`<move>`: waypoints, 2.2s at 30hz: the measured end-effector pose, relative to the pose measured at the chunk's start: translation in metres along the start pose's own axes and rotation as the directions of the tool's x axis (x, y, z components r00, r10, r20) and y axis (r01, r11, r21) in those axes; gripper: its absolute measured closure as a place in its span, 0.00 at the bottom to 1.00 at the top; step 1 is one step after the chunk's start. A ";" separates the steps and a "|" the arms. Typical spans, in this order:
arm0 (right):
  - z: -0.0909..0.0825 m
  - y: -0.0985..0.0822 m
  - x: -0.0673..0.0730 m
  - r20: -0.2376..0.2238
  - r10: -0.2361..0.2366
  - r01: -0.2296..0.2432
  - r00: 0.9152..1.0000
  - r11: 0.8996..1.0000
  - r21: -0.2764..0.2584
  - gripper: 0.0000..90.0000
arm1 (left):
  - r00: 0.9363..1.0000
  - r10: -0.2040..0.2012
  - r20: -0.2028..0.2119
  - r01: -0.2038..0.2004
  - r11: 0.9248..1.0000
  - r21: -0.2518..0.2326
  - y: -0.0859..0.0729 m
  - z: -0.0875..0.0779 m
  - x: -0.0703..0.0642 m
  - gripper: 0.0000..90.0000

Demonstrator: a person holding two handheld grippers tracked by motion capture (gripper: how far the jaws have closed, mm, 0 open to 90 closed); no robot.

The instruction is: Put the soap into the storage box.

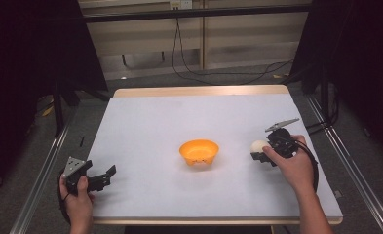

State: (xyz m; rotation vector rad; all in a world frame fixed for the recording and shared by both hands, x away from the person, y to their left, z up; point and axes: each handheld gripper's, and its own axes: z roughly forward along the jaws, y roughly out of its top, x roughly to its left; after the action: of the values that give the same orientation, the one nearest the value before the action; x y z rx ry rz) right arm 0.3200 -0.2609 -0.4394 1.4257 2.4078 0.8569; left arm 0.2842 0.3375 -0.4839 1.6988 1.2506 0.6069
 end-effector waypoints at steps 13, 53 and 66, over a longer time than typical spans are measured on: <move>0.001 0.017 0.010 -0.025 -0.034 0.034 0.999 0.999 -0.012 0.27 | 1.000 -0.001 0.000 0.001 1.000 -0.001 0.000 0.000 0.000 0.01; 0.006 0.064 0.048 -0.091 -0.128 0.127 0.988 0.992 -0.024 0.27 | 1.000 -0.008 0.002 0.008 1.000 0.003 0.000 0.001 0.000 0.01; 0.011 0.079 0.063 -0.115 -0.168 0.166 0.979 0.986 -0.034 0.27 | 1.000 -0.004 0.002 0.004 1.000 0.006 0.000 0.001 0.001 0.01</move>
State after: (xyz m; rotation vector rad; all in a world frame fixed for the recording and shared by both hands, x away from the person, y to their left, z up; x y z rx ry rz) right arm 0.3507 -0.1746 -0.3962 1.1744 2.5503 0.9489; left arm 0.2852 0.3377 -0.4840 1.7010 1.2552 0.5995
